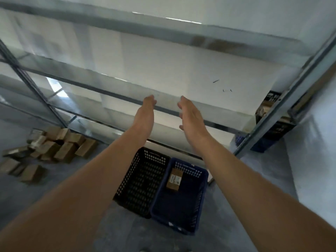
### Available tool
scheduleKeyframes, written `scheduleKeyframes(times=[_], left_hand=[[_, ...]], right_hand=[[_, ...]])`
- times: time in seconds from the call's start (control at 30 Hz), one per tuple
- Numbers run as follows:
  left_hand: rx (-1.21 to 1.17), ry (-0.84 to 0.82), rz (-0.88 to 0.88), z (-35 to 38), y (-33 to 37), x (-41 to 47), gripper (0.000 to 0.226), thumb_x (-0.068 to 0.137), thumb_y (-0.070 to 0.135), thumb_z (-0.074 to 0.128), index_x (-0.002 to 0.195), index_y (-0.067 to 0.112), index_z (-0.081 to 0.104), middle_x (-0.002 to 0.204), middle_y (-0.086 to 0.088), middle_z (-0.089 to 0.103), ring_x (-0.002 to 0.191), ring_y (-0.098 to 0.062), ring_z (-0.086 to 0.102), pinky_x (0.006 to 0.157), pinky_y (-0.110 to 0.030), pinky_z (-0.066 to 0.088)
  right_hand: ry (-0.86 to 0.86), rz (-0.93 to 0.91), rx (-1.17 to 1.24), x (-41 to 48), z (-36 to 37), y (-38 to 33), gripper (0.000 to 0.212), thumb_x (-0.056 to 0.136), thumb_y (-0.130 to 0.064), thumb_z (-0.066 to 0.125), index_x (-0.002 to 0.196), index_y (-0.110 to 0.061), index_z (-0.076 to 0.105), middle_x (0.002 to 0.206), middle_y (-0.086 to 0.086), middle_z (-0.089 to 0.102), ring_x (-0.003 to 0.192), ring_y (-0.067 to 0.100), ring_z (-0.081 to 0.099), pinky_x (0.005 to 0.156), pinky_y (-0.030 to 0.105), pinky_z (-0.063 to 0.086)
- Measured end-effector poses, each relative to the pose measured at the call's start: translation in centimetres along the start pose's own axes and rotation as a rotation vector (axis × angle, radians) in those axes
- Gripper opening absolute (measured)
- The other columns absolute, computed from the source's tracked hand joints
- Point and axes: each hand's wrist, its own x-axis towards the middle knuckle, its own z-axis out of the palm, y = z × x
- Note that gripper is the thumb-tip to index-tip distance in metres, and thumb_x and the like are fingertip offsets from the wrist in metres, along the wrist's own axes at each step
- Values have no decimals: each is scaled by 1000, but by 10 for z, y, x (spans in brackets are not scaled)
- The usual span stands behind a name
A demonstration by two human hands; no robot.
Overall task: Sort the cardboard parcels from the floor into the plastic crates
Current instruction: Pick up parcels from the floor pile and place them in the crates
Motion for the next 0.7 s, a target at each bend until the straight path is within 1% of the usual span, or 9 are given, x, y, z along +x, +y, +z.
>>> scheduleKeyframes(times=[0.13,0.27,0.33,0.37,0.43,0.47,0.57,0.63,0.7], left_hand=[[-64,94,92,-22,38,-26,50,100,60,33,134,35,61,138,4,53,126,-22,46,110,-43,30],[-92,200,172,-39,65,-46,51,104,56,32,142,33,57,155,4,46,143,-21,39,122,-46,25],[-111,262,157,-48,73,-58,52,101,58,35,141,34,57,154,3,47,138,-22,43,119,-47,28],[-124,298,162,-53,74,-63,51,101,58,36,140,32,58,149,2,51,130,-21,49,115,-47,32],[-159,365,162,-67,73,-72,50,101,58,37,136,30,59,129,4,60,102,-13,54,97,-40,40],[-168,392,164,-74,71,-76,50,101,58,36,136,29,58,119,6,60,95,-11,53,92,-38,40],[-204,466,147,-102,60,-89,49,101,56,37,136,28,57,126,0,56,107,-16,53,97,-39,40],[-266,522,127,-127,52,-97,45,101,52,41,132,23,59,130,-5,57,106,-15,55,92,-34,43],[-242,562,128,-155,43,-105,46,103,49,39,134,21,57,130,-1,58,105,-12,54,86,-30,40]], right_hand=[[-160,-170,-11,-3,1,-44,66,101,-60,34,166,-54,27,175,-17,31,158,15,36,131,54,31],[-265,-244,-24,-2,2,-82,55,104,-64,31,158,-63,34,172,-21,36,156,15,40,129,56,33],[-301,-259,-24,-3,5,-91,55,103,-68,30,157,-62,38,170,-21,39,155,14,41,129,56,34],[-326,-266,-22,-4,7,-95,59,99,-70,30,156,-61,40,170,-21,41,154,13,42,129,55,35],[-381,-261,-22,-5,18,-100,71,87,-77,31,155,-60,43,168,-21,44,153,13,44,129,55,35],[-409,-254,-26,-6,25,-102,77,82,-80,31,155,-59,44,167,-21,44,153,14,44,129,55,34],[-503,-246,-47,-10,59,-107,80,86,-73,31,160,-48,43,168,-15,45,153,17,45,129,55,34],[-561,-235,-31,-16,88,-108,77,89,-63,32,162,-44,43,168,-12,45,153,17,45,129,55,34],[-611,-224,-33,-23,122,-109,77,89,-63,31,162,-42,44,167,-12,46,152,18,46,128,55,36]])
